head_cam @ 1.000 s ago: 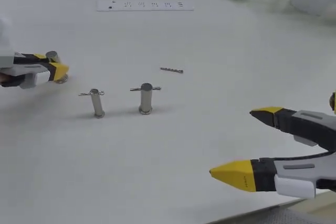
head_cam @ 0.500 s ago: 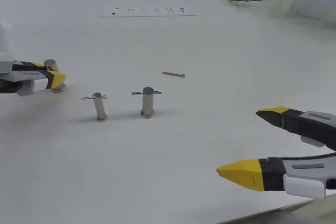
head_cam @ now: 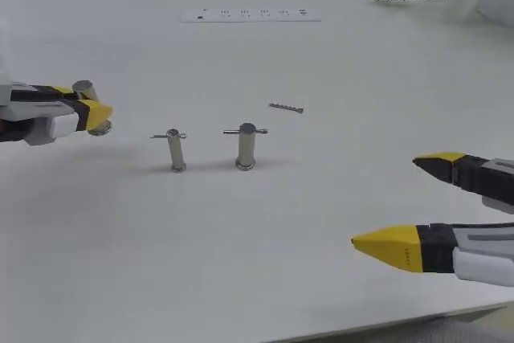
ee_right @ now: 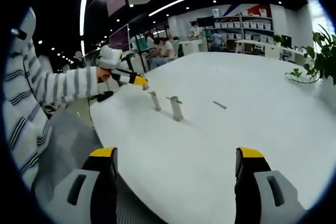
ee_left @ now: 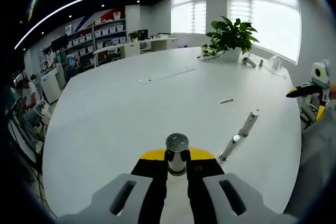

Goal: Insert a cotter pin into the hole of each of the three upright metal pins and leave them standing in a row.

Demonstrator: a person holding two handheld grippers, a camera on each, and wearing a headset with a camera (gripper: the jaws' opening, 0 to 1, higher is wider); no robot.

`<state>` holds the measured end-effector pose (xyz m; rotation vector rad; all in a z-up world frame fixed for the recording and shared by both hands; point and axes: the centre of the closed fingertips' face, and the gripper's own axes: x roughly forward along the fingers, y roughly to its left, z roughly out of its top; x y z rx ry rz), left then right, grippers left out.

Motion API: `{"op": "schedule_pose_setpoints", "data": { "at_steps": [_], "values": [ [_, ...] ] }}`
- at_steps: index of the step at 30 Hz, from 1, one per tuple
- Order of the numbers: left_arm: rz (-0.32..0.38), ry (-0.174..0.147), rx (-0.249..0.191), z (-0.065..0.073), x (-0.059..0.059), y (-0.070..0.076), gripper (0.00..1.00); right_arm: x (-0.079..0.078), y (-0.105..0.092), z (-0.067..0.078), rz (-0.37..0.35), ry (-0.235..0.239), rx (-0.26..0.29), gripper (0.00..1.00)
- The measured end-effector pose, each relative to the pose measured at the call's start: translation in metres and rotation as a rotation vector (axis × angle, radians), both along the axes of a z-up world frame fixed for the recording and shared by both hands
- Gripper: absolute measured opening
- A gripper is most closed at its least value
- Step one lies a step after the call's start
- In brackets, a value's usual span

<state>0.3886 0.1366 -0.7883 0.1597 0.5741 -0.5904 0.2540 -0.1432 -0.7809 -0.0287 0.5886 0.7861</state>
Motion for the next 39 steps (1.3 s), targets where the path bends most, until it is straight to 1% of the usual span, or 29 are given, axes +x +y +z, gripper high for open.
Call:
{"op": "schedule_pose_setpoints", "data": {
  "at_steps": [1, 2, 4, 5, 6, 8, 9, 10, 11, 12, 13, 14, 16, 17, 20, 21, 23, 24, 25, 29, 32, 36, 37, 38, 39],
  "values": [
    [0.003, -0.009, -0.013, 0.003, -0.005, 0.001, 0.11, 0.000, 0.000, 0.000, 0.002, 0.001, 0.000, 0.94],
    [0.016, -0.002, -0.038, 0.006, -0.011, 0.001, 0.11, -0.001, 0.000, 0.000, 0.007, 0.002, -0.002, 0.94],
    [0.029, 0.011, -0.059, 0.008, -0.018, 0.001, 0.11, -0.002, 0.000, 0.000, 0.014, 0.003, -0.004, 0.94],
    [0.035, 0.025, -0.073, 0.009, -0.024, 0.000, 0.11, -0.002, 0.000, 0.000, 0.018, 0.004, -0.004, 0.94],
    [0.030, 0.024, -0.071, 0.010, -0.028, -0.001, 0.11, -0.003, 0.001, 0.000, 0.022, 0.005, -0.003, 0.94],
    [0.013, 0.025, -0.061, 0.007, -0.035, -0.003, 0.11, -0.005, 0.002, -0.002, 0.038, 0.011, -0.009, 0.93],
    [0.012, 0.025, -0.054, 0.009, -0.042, -0.008, 0.11, -0.005, 0.002, -0.003, 0.042, 0.012, -0.014, 0.93],
    [0.011, 0.024, -0.052, 0.009, -0.044, -0.009, 0.11, -0.005, 0.002, -0.003, 0.043, 0.013, -0.015, 0.93],
    [0.003, 0.018, -0.039, 0.010, -0.049, -0.011, 0.11, -0.005, 0.003, -0.003, 0.043, 0.013, -0.014, 0.93],
    [0.000, 0.017, -0.037, 0.010, -0.050, -0.012, 0.11, -0.005, 0.003, -0.003, 0.042, 0.013, -0.011, 0.93],
    [-0.012, 0.015, -0.031, 0.009, -0.054, -0.016, 0.11, -0.005, 0.004, -0.002, 0.043, 0.012, -0.008, 0.93],
    [-0.013, 0.026, -0.038, 0.007, -0.057, -0.019, 0.11, -0.005, 0.004, -0.002, 0.045, 0.011, -0.007, 0.93],
    [-0.028, 0.031, -0.036, 0.004, -0.062, -0.028, 0.11, -0.005, 0.005, -0.003, 0.050, 0.010, -0.008, 0.93],
    [-0.033, 0.033, -0.034, 0.003, -0.064, -0.032, 0.11, -0.005, 0.006, -0.003, 0.051, 0.009, -0.007, 0.93],
    [-0.066, 0.036, -0.006, -0.004, -0.069, -0.044, 0.11, -0.003, 0.007, -0.002, 0.048, 0.002, -0.001, 0.93],
    [-0.079, 0.041, 0.004, -0.007, -0.071, -0.049, 0.11, -0.003, 0.007, -0.001, 0.047, 0.000, 0.000, 0.93],
    [-0.093, 0.053, 0.006, -0.012, -0.073, -0.056, 0.11, -0.003, 0.006, -0.002, 0.046, -0.002, 0.000, 0.93],
    [-0.098, 0.054, 0.014, -0.013, -0.075, -0.059, 0.11, -0.003, 0.006, -0.002, 0.044, -0.002, 0.001, 0.93],
    [-0.113, 0.042, 0.040, -0.015, -0.075, -0.062, 0.11, -0.003, 0.006, -0.003, 0.042, -0.001, 0.001, 0.93],
    [-0.113, 0.046, 0.020, -0.019, -0.077, -0.075, 0.11, -0.004, 0.004, -0.005, 0.040, 0.004, 0.006, 0.93],
    [-0.124, 0.052, 0.027, -0.023, -0.078, -0.084, 0.11, -0.003, 0.004, -0.005, 0.036, -0.001, 0.010, 0.93],
    [-0.138, 0.048, 0.036, -0.028, -0.078, -0.096, 0.11, 0.001, 0.002, -0.004, 0.034, -0.007, 0.013, 0.93],
    [-0.135, 0.053, 0.033, -0.030, -0.078, -0.098, 0.11, 0.001, 0.002, -0.004, 0.034, -0.007, 0.013, 0.93],
    [-0.129, 0.065, 0.030, -0.033, -0.077, -0.100, 0.11, 0.002, 0.002, -0.004, 0.034, -0.007, 0.012, 0.93],
    [-0.131, 0.065, 0.035, -0.035, -0.077, -0.101, 0.11, 0.002, 0.002, -0.004, 0.035, -0.007, 0.011, 0.93]
  ]
}}
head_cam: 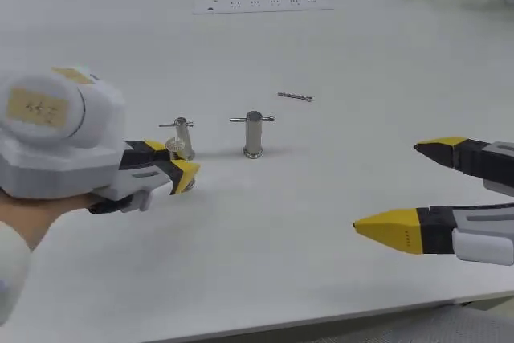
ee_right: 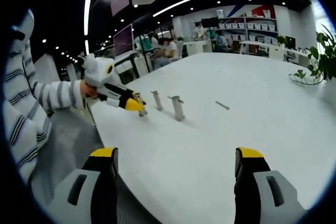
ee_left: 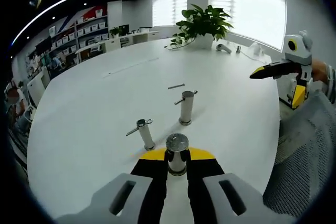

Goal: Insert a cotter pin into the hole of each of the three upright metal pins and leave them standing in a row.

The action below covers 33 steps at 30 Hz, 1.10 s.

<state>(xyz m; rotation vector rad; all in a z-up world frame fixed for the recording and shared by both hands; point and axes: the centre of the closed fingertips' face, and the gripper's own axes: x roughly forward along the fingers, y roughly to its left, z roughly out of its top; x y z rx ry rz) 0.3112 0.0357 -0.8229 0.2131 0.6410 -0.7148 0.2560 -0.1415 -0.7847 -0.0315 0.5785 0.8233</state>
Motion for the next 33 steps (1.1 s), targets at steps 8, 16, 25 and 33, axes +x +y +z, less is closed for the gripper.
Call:
{"op": "schedule_pose_setpoints", "data": {
  "at_steps": [8, 16, 25, 33],
  "values": [
    [0.017, 0.009, 0.029, -0.010, -0.001, -0.005, 0.11, 0.000, -0.001, -0.003, 0.005, 0.009, -0.004, 0.92],
    [0.050, 0.006, 0.013, -0.014, 0.001, -0.007, 0.11, 0.000, 0.000, -0.004, 0.004, 0.015, 0.010, 0.92],
    [0.041, -0.015, 0.015, -0.017, 0.002, -0.011, 0.11, 0.002, -0.003, -0.003, -0.006, 0.014, 0.009, 0.91],
    [0.040, -0.019, 0.002, -0.018, 0.004, -0.010, 0.12, 0.000, -0.003, -0.006, -0.008, 0.025, 0.007, 0.91]
  ]
}}
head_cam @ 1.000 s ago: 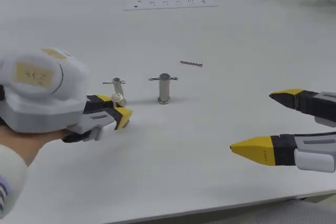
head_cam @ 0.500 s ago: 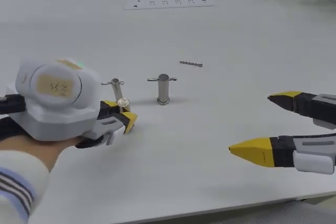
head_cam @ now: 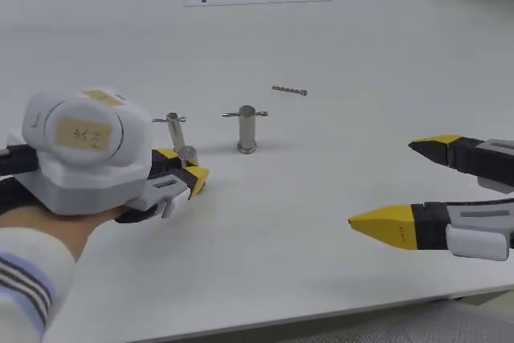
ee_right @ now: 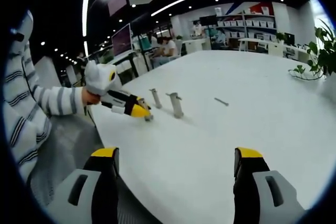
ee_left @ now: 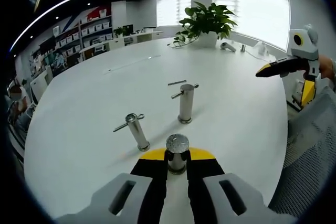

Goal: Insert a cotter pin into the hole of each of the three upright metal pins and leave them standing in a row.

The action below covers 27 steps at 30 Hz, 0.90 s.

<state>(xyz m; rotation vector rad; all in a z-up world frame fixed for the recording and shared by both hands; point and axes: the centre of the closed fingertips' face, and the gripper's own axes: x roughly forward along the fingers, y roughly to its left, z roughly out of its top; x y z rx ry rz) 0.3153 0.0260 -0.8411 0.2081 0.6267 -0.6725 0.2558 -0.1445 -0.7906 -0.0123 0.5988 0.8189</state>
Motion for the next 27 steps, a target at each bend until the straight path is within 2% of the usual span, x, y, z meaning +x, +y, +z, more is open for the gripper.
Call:
{"op": "schedule_pose_setpoints", "data": {
  "at_steps": [5, 7, 9, 12, 15, 17, 19, 23, 24, 25, 27],
  "values": [
    [0.006, 0.004, -0.011, 0.000, 0.000, -0.001, 0.12, 0.000, -0.001, -0.002, -0.004, 0.005, -0.001, 0.91],
    [0.014, 0.024, -0.026, 0.000, 0.000, -0.001, 0.12, 0.000, -0.001, -0.002, -0.003, 0.007, -0.001, 0.91],
    [-0.003, 0.010, -0.015, 0.000, -0.001, -0.001, 0.12, 0.000, 0.000, -0.003, -0.002, 0.008, -0.002, 0.91],
    [-0.012, 0.009, -0.001, -0.001, -0.002, 0.000, 0.13, 0.000, 0.001, -0.003, -0.001, 0.010, -0.002, 0.91],
    [-0.021, 0.008, -0.001, 0.001, -0.006, 0.000, 0.16, 0.000, 0.001, -0.004, 0.001, 0.013, -0.005, 0.91],
    [-0.029, 0.014, -0.018, 0.003, -0.010, -0.001, 0.19, -0.001, 0.001, -0.004, 0.000, 0.015, -0.002, 0.91],
    [-0.031, 0.029, -0.043, 0.005, -0.013, -0.001, 0.24, -0.001, 0.002, -0.005, 0.001, 0.020, 0.001, 0.91],
    [-0.048, 0.028, -0.049, 0.009, -0.016, 0.002, 0.35, -0.001, 0.002, -0.005, 0.004, 0.020, -0.003, 0.91],
    [-0.056, 0.016, -0.037, 0.011, -0.016, 0.004, 0.39, -0.001, 0.002, -0.005, 0.005, 0.020, -0.003, 0.91],
    [-0.056, -0.001, -0.034, 0.014, -0.015, 0.005, 0.48, -0.001, 0.002, -0.005, 0.006, 0.021, -0.005, 0.91],
    [-0.065, -0.001, -0.057, 0.018, -0.018, 0.005, 0.62, -0.001, 0.001, -0.005, 0.006, 0.021, -0.009, 0.91]
  ]
}}
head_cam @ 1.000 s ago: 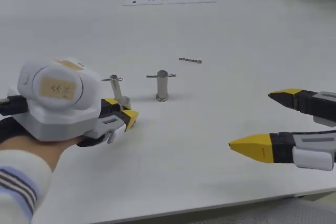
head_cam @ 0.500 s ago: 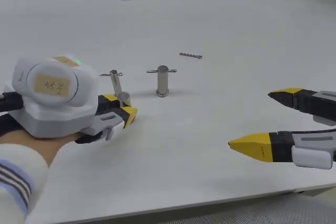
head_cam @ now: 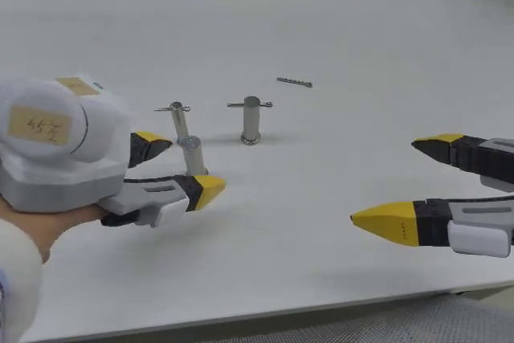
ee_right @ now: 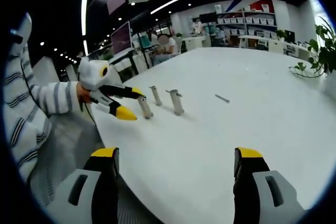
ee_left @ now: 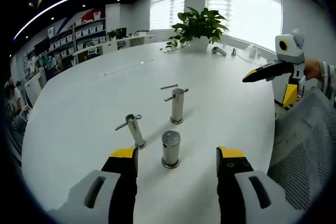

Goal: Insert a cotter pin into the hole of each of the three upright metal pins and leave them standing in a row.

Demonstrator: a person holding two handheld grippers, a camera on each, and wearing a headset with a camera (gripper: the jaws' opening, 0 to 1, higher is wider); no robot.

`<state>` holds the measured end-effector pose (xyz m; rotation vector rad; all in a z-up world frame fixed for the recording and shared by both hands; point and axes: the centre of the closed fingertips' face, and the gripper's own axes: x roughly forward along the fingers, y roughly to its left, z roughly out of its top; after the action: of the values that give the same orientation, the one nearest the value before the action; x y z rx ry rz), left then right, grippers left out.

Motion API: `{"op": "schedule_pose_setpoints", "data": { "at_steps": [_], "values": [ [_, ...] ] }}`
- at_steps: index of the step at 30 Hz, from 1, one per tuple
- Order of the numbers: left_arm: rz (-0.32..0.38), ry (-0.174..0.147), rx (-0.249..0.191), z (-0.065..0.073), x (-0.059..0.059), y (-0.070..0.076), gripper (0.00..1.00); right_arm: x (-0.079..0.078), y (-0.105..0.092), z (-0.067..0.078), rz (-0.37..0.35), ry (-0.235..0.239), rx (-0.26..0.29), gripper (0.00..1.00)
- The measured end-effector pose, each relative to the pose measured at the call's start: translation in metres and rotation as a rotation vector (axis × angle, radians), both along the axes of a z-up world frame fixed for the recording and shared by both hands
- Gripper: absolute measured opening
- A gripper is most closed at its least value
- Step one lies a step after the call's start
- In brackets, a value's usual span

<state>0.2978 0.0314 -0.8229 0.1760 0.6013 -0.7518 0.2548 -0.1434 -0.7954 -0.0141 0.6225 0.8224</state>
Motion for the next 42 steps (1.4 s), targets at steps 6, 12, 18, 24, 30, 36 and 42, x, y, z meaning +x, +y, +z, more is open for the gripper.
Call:
{"op": "schedule_pose_setpoints", "data": {
  "at_steps": [6, 12, 18, 24, 30, 36, 42],
  "values": [
    [-0.031, -0.002, -0.020, 0.007, -0.009, 0.005, 0.83, 0.002, -0.002, 0.000, 0.003, 0.001, -0.011, 0.91],
    [-0.054, -0.030, -0.052, 0.017, -0.013, 0.010, 0.99, 0.006, -0.002, 0.001, 0.025, -0.001, -0.036, 0.91],
    [-0.016, -0.028, -0.117, 0.031, -0.012, 0.017, 1.00, 0.013, -0.003, 0.003, 0.063, -0.005, -0.077, 0.91],
    [-0.060, -0.059, -0.059, 0.036, -0.020, 0.020, 1.00, 0.023, -0.008, -0.001, 0.169, -0.019, -0.201, 0.88],
    [-0.064, -0.049, -0.056, 0.035, -0.026, 0.020, 1.00, 0.042, 0.001, 0.002, 0.242, -0.011, -0.245, 0.84],
    [-0.040, -0.033, -0.084, 0.034, -0.030, 0.024, 1.00, 0.060, 0.011, -0.001, 0.362, -0.007, -0.323, 0.82],
    [-0.026, -0.020, -0.067, 0.030, -0.032, 0.029, 0.99, 0.077, 0.022, -0.007, 0.463, 0.005, -0.396, 0.82]
  ]
}}
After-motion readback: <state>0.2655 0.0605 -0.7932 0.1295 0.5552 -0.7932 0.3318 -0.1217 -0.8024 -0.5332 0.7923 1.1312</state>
